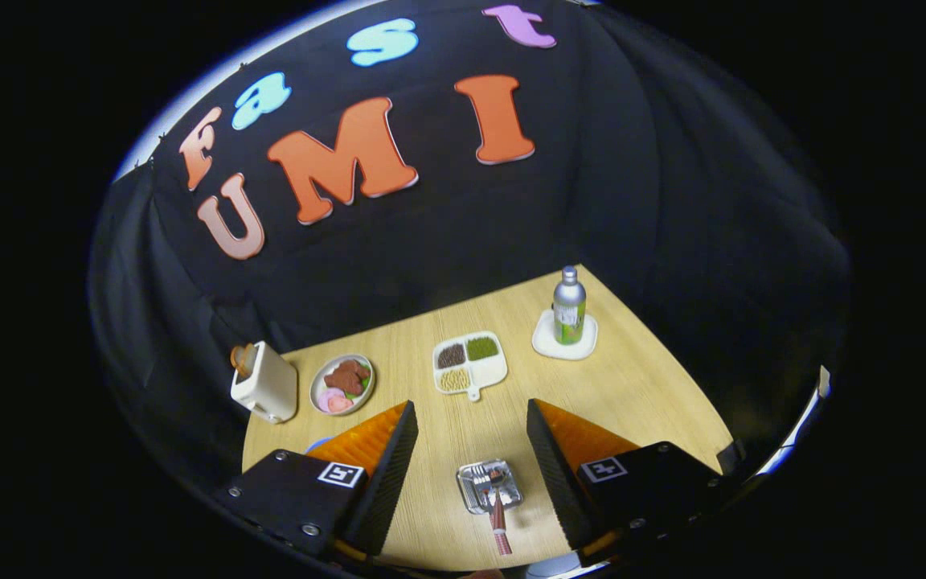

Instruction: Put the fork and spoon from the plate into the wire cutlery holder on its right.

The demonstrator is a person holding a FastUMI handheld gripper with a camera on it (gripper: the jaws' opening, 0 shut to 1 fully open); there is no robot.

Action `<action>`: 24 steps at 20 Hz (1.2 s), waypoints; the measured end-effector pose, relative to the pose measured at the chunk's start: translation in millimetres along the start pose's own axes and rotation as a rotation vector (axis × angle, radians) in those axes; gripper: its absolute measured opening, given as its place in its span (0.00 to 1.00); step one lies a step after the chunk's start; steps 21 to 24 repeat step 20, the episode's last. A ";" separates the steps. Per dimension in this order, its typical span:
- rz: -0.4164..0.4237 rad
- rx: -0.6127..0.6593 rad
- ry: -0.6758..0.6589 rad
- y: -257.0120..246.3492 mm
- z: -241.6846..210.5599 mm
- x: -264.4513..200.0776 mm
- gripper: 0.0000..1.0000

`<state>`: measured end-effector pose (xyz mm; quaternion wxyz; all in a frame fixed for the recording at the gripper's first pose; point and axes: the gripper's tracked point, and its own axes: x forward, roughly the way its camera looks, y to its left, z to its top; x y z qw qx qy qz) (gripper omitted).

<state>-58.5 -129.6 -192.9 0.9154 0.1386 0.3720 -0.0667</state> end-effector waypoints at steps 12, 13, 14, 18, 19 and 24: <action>0.048 -0.216 -0.618 33.7 116.3 -74.7 0.95; 0.048 -0.224 -0.659 34.6 123.2 -84.3 0.95; 0.058 -0.237 -0.704 38.3 130.3 -91.7 0.96; 0.053 -0.316 -0.859 45.6 153.2 -113.8 0.96; 0.050 -0.326 -0.864 46.4 151.2 -115.6 0.96; 0.049 -0.331 -0.870 46.1 150.0 -117.2 0.96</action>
